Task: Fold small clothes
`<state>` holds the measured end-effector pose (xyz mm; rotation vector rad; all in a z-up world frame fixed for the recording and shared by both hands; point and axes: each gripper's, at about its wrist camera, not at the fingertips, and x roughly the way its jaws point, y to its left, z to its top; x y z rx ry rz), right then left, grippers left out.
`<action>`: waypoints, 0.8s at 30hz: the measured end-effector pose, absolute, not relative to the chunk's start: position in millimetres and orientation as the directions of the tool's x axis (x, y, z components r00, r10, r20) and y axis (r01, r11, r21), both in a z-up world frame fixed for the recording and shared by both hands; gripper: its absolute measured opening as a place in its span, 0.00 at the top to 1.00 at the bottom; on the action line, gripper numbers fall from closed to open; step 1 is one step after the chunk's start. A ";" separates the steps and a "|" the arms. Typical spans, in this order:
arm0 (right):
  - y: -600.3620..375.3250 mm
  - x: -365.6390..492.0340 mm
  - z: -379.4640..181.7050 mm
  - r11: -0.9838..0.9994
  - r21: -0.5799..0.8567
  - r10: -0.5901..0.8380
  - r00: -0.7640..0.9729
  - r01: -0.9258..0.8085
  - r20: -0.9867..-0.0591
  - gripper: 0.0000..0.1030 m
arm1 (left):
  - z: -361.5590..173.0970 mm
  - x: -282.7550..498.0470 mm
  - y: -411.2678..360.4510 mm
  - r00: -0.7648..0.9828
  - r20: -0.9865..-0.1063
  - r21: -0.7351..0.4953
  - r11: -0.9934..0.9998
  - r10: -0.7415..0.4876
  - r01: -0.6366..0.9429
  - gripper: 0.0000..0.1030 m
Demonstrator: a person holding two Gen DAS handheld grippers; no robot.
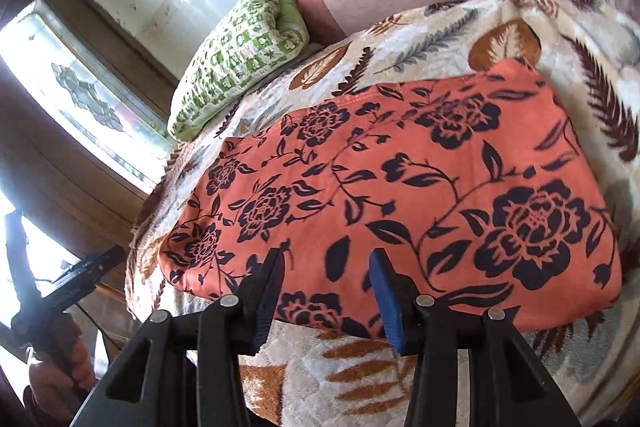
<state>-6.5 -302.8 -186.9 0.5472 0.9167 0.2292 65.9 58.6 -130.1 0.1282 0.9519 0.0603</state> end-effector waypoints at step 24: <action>-330.6 -0.8 -176.8 0.804 0.593 0.420 0.677 0.031 -0.604 0.51 | -227.3 108.5 127.2 0.458 -0.852 -0.451 0.799 -0.253 -0.398 0.43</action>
